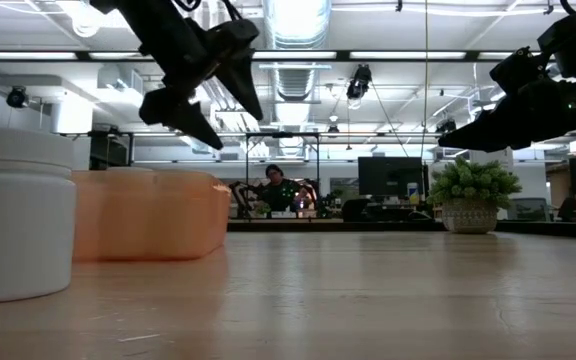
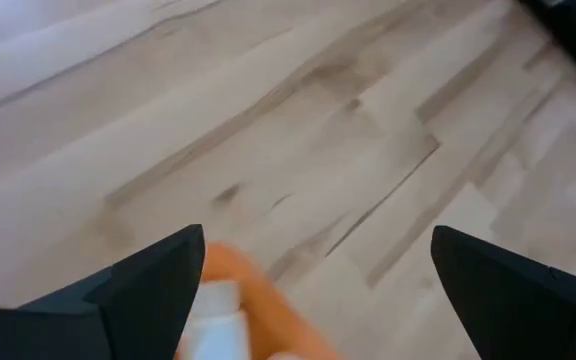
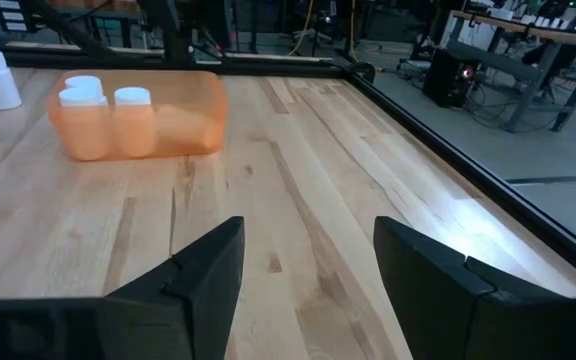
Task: Pick and place pill bottles into a basket
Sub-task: Put the top right white medicine bottle into the orange bin
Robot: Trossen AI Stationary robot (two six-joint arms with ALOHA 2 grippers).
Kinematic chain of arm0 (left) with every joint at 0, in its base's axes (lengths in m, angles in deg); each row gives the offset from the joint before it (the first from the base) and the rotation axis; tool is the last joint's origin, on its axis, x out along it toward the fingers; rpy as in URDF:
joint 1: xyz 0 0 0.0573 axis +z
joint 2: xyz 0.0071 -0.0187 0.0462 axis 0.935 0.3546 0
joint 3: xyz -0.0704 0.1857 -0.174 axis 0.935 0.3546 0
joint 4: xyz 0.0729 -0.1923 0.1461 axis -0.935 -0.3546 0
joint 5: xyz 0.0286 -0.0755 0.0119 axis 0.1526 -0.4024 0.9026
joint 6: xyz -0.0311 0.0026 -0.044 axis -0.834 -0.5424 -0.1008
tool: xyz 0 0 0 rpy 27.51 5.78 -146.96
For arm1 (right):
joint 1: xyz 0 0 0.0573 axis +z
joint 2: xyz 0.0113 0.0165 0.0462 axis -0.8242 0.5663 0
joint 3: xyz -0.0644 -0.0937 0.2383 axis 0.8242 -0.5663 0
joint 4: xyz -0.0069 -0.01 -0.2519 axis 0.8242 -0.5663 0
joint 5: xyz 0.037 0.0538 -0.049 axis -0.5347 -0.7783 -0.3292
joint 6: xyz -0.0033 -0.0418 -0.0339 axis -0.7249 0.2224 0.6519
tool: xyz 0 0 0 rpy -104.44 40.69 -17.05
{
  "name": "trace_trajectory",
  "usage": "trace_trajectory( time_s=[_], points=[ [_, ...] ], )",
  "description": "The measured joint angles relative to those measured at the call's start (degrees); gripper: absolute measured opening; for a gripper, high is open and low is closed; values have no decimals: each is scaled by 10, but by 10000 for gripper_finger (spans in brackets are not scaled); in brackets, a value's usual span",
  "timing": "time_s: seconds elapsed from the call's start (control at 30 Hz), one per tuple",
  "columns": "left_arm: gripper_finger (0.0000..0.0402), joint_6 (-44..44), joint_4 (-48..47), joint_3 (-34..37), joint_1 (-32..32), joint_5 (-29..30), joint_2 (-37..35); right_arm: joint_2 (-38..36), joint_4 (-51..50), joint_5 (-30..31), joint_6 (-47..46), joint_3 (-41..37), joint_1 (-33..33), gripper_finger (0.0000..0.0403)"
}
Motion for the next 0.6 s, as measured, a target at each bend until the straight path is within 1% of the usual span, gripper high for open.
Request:
trace_trajectory(
  time_s=[0.17,0.27,0.5,0.6],
  points=[
    [370,-32,-115,-41,0,0,12,0,0,0,0,0,0,215],
    [370,-59,-155,-52,0,2,14,0,0,0,0,0,0,215],
    [370,-91,-166,-49,0,-18,20,0,0,0,0,0,0,215],
    [370,-108,-184,-48,-1,-27,30,0,0,0,0,0,0,215]
  ],
)
